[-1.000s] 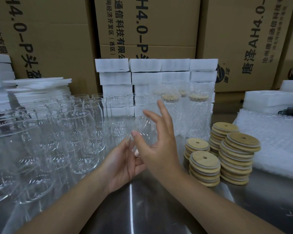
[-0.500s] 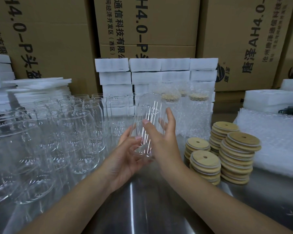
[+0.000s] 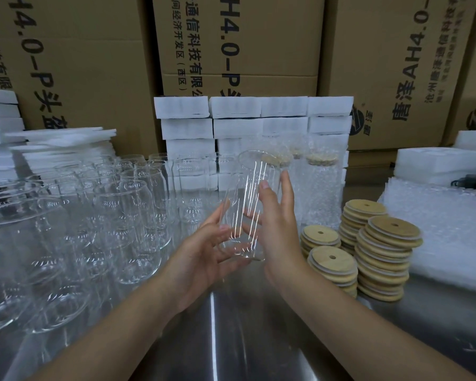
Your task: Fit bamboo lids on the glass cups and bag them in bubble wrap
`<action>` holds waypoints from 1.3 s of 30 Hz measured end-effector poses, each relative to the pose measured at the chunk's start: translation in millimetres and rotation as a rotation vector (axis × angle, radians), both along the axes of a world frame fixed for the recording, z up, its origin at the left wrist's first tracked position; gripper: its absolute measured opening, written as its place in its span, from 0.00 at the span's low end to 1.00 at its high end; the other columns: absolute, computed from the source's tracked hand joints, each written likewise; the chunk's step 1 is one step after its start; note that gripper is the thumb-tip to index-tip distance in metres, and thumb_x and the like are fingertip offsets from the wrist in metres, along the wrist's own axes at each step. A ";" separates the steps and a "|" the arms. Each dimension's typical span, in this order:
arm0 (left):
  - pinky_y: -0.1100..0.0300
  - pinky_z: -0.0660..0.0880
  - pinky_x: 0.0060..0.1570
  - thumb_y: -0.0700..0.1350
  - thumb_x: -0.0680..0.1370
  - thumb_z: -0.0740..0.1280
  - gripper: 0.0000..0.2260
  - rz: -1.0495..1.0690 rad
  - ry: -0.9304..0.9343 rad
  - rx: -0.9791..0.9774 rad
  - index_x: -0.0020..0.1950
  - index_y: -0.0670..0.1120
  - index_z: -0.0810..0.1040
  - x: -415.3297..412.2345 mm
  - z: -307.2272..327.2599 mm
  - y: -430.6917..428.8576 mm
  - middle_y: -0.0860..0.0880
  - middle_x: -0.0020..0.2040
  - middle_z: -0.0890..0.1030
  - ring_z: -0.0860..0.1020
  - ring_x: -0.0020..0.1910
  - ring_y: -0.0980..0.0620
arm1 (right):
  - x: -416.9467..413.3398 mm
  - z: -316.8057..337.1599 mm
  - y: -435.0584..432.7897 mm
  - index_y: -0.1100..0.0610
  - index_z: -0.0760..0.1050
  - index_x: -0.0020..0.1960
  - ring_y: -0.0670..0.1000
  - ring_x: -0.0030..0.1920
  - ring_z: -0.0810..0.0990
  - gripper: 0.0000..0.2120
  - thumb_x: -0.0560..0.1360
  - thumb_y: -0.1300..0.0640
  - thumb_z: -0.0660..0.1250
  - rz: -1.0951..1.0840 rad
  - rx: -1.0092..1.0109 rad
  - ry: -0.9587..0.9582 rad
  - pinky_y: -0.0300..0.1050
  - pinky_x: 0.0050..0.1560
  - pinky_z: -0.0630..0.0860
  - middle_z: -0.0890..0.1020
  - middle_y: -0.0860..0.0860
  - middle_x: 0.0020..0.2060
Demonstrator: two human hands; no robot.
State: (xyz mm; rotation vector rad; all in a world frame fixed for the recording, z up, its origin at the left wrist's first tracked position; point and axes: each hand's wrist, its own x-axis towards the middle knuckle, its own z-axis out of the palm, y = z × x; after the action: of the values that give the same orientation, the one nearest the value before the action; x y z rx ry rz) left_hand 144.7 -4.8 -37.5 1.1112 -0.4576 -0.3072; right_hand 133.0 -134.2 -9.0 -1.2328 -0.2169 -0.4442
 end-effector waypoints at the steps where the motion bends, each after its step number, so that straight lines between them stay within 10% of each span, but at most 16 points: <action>1: 0.55 0.80 0.43 0.49 0.61 0.74 0.35 0.007 -0.008 0.018 0.68 0.63 0.73 -0.7 -0.5 -1.1 0.46 0.58 0.82 0.83 0.50 0.47 | 0.0 0.3 -0.3 0.28 0.54 0.70 0.43 0.54 0.79 0.25 0.78 0.42 0.61 0.001 0.014 0.005 0.46 0.55 0.77 0.72 0.28 0.49; 7: 0.49 0.80 0.50 0.56 0.58 0.81 0.36 0.149 -0.157 0.209 0.58 0.78 0.68 -11.4 -5.1 -11.2 0.46 0.64 0.74 0.82 0.55 0.48 | -9.1 -0.5 6.5 0.21 0.53 0.62 0.48 0.65 0.74 0.21 0.74 0.36 0.57 -0.056 -0.068 -0.070 0.51 0.66 0.72 0.68 0.29 0.55; 12: 0.59 0.80 0.43 0.53 0.62 0.80 0.37 0.301 -0.278 0.292 0.64 0.72 0.65 -13.5 2.5 -7.8 0.47 0.56 0.73 0.82 0.48 0.50 | -6.7 0.0 5.1 0.19 0.54 0.60 0.48 0.66 0.73 0.20 0.74 0.37 0.57 -0.040 -0.070 -0.077 0.54 0.68 0.70 0.66 0.13 0.43; 17: 0.59 0.80 0.42 0.59 0.65 0.78 0.41 0.391 -0.382 0.383 0.73 0.68 0.60 -15.9 4.1 -5.0 0.42 0.53 0.74 0.82 0.50 0.41 | -1.8 1.6 1.6 0.21 0.56 0.61 0.52 0.62 0.77 0.20 0.72 0.35 0.58 0.009 -0.038 -0.011 0.53 0.61 0.75 0.71 0.43 0.68; 20: 0.58 0.80 0.42 0.60 0.65 0.73 0.41 0.387 -0.430 0.418 0.74 0.69 0.57 -16.7 4.7 -3.7 0.38 0.52 0.75 0.81 0.48 0.39 | 2.1 1.4 -3.1 0.34 0.57 0.71 0.48 0.49 0.83 0.22 0.78 0.39 0.57 0.096 0.036 0.078 0.39 0.40 0.80 0.75 0.48 0.64; 26: 0.59 0.80 0.40 0.63 0.64 0.68 0.39 0.347 -0.420 0.403 0.73 0.69 0.57 -13.8 2.8 -1.3 0.42 0.47 0.81 0.84 0.45 0.47 | 6.0 3.7 -7.0 0.40 0.70 0.60 0.54 0.51 0.84 0.21 0.72 0.33 0.58 0.227 0.160 0.235 0.56 0.54 0.79 0.82 0.51 0.55; 34: 0.56 0.80 0.48 0.70 0.62 0.66 0.41 0.321 -0.384 0.458 0.72 0.74 0.52 -14.0 -1.9 -4.7 0.60 0.60 0.76 0.82 0.53 0.56 | 3.7 5.7 -5.2 0.42 0.71 0.52 0.47 0.37 0.85 0.12 0.75 0.36 0.60 0.126 0.073 0.211 0.42 0.32 0.81 0.82 0.51 0.50; 39: 0.59 0.79 0.50 0.66 0.56 0.72 0.54 0.397 -0.391 0.585 0.75 0.65 0.46 -18.3 -2.0 -8.7 0.64 0.61 0.66 0.78 0.52 0.57 | -2.7 2.3 1.5 0.47 0.61 0.71 0.46 0.49 0.82 0.40 0.63 0.29 0.58 -0.080 -0.061 0.097 0.47 0.56 0.78 0.78 0.45 0.56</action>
State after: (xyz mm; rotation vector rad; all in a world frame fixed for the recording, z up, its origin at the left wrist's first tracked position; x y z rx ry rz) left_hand 126.4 -13.5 -39.6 1.8157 -0.4909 0.1465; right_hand 130.3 -132.7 -6.7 -1.3226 -0.0994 -0.4489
